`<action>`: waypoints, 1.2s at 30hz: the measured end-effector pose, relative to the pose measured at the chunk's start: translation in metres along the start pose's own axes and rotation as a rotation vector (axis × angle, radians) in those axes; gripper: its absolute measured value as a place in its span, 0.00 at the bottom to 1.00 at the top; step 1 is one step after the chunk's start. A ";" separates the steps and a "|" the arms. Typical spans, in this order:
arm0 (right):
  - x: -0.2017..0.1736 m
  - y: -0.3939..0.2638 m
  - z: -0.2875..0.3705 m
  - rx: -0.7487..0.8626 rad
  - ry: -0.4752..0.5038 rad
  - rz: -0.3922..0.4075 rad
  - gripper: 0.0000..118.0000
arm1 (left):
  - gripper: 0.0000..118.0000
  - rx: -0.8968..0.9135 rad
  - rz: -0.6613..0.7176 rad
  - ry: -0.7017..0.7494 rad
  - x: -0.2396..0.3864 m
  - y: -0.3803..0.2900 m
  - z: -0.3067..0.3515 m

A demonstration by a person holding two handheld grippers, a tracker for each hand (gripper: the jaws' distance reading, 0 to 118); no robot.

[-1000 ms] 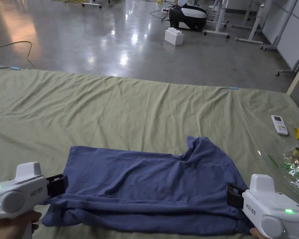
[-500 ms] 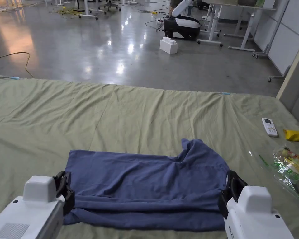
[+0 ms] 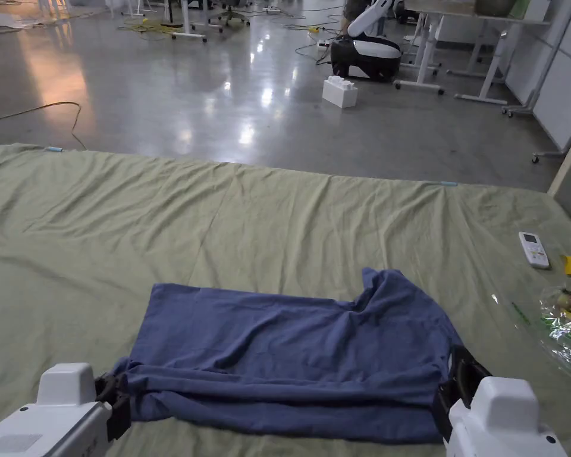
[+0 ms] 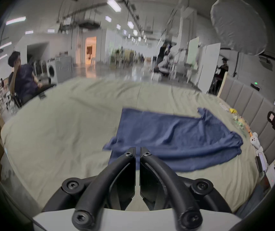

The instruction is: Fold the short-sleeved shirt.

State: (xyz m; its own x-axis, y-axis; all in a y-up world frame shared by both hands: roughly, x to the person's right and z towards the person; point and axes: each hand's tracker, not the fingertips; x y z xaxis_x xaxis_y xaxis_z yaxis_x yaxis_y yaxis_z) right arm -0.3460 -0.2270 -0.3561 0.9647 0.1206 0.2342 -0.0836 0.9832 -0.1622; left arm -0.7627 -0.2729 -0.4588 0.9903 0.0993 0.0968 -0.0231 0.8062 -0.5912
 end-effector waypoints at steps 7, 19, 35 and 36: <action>0.005 -0.014 -0.008 -0.065 -0.001 -0.007 0.00 | 0.18 -0.231 0.098 0.042 -0.030 -0.012 -0.050; 0.020 -0.027 -0.008 -0.133 -0.027 0.013 0.00 | 0.54 -0.389 0.068 0.064 -0.022 0.002 -0.118; 0.050 -0.054 -0.027 -0.314 -0.096 -0.034 0.04 | 0.07 -0.383 -0.049 0.070 -0.016 -0.007 -0.137; 0.058 -0.059 -0.031 -0.350 -0.106 -0.043 0.10 | 0.07 -0.370 -0.036 0.063 -0.020 -0.006 -0.134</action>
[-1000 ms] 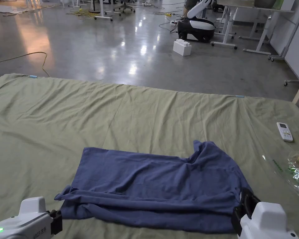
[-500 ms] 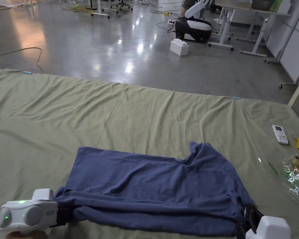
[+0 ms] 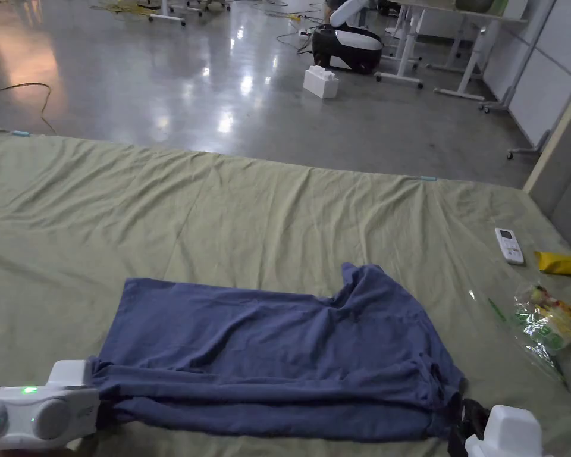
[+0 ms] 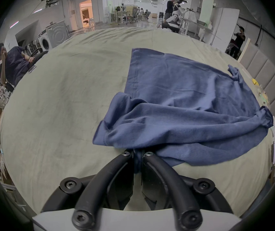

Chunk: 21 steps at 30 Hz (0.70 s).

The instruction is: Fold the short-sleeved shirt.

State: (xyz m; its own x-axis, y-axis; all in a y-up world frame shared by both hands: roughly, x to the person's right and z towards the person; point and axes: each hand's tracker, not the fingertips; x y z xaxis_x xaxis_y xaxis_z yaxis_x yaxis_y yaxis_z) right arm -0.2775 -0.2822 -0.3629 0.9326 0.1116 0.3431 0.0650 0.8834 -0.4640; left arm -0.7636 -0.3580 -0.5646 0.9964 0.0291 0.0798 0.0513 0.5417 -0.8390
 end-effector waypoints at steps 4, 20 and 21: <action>0.034 -0.013 -0.038 -0.180 0.025 -0.025 0.35 | 0.07 0.033 0.005 -0.004 -0.002 -0.006 0.021; 0.015 -0.021 -0.151 -0.480 0.190 0.098 0.67 | 0.07 0.099 -0.001 -0.030 -0.006 -0.007 0.052; 0.012 -0.027 -0.157 -0.505 0.184 0.114 0.67 | 0.07 0.099 0.003 -0.030 -0.006 -0.008 0.052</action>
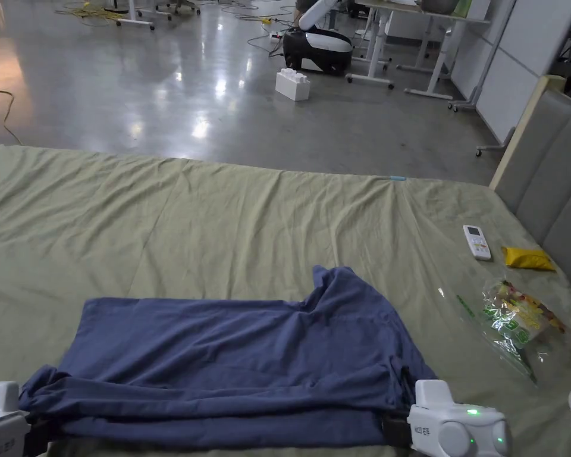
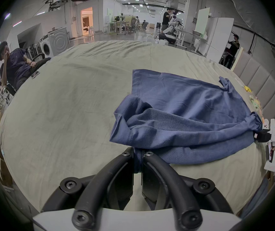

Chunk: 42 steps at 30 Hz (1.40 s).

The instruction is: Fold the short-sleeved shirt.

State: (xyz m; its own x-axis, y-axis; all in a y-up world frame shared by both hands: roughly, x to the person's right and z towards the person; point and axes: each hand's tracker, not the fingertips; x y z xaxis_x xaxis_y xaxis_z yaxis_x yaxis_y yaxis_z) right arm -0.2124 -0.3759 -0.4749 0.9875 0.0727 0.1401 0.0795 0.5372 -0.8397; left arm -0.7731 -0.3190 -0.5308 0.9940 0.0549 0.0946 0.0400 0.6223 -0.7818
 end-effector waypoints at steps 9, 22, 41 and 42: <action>-0.020 -0.008 0.010 0.071 0.010 0.013 0.11 | 0.07 0.000 0.007 0.002 0.003 -0.001 -0.001; -0.012 0.021 0.068 0.133 0.008 -0.024 0.06 | 0.07 0.079 0.022 -0.049 -0.004 0.026 0.033; -0.012 -0.031 0.160 0.027 0.053 0.096 0.06 | 0.07 0.029 0.061 -0.121 -0.029 -0.008 0.121; -0.012 -0.041 0.160 0.012 0.058 0.090 0.06 | 0.07 0.025 0.063 -0.122 -0.032 -0.017 0.122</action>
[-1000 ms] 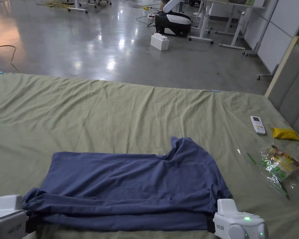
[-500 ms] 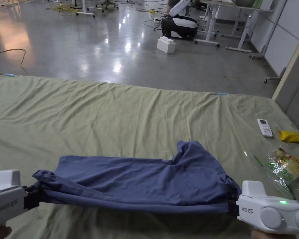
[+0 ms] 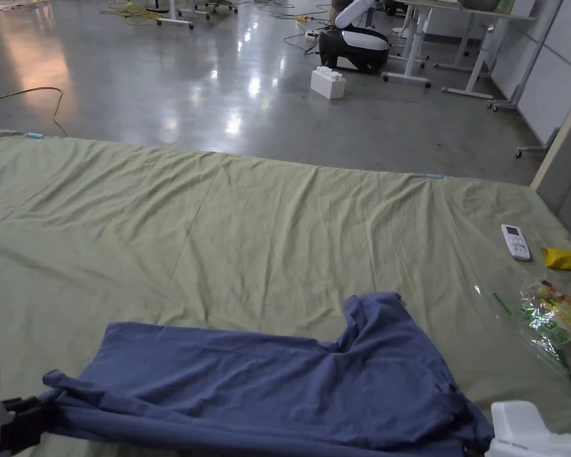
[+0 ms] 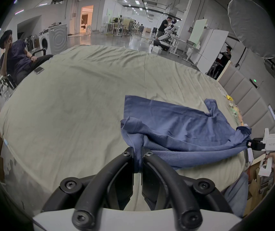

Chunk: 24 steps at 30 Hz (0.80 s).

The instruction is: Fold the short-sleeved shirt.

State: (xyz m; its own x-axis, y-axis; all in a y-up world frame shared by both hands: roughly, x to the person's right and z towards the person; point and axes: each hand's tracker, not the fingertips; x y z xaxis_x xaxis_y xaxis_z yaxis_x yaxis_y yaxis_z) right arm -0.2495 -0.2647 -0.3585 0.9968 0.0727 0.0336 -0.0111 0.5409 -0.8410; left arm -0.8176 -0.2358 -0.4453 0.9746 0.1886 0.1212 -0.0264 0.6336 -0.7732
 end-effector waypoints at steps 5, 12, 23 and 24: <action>-0.011 -0.043 -0.004 -0.053 -0.008 -0.009 0.06 | 0.07 -0.071 0.014 0.017 -0.007 -0.040 0.000; -0.026 -0.088 -0.039 -0.122 -0.059 0.002 0.06 | 0.07 -0.200 -0.029 0.091 -0.011 -0.089 -0.039; -0.035 -0.080 -0.028 -0.054 -0.151 0.000 0.58 | 0.39 -0.191 -0.065 0.111 0.000 -0.071 -0.040; -0.035 -0.075 -0.019 -0.005 -0.145 -0.008 0.64 | 0.51 -0.178 -0.076 0.117 -0.006 -0.069 -0.040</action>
State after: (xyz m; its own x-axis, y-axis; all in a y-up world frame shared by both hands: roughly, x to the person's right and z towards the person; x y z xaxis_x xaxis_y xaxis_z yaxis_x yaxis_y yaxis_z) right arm -0.2824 -0.3242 -0.3069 0.9749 0.1888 0.1179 -0.0022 0.5377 -0.8431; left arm -0.8123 -0.3106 -0.4174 0.9917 0.0506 0.1182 0.0775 0.4982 -0.8636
